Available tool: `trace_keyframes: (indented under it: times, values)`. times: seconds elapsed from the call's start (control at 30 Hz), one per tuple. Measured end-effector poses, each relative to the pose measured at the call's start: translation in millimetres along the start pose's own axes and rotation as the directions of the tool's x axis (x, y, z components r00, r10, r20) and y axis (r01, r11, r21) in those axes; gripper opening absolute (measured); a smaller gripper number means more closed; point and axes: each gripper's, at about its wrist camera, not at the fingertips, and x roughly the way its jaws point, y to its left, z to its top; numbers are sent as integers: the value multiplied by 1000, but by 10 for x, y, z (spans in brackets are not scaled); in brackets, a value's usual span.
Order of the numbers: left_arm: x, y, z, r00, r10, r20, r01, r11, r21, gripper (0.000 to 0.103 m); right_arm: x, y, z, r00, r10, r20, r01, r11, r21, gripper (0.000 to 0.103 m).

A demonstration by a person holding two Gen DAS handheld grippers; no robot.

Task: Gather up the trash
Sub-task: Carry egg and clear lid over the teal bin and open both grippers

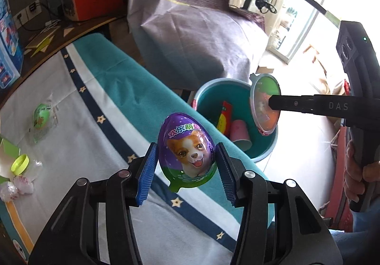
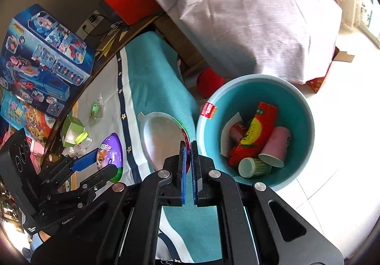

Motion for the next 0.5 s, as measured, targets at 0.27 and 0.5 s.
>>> trace_keyframes:
  times: [0.27,0.5]
  values:
    - [331,-513,124,997,-44,-60,49,995,86,51,-102,-546,-58,999,-41,18,40,996,83,4]
    - [615,-783,250,993,-54,-105,68,988,135,51,-69,-887,-110,998,-60,7,58,988,143,4]
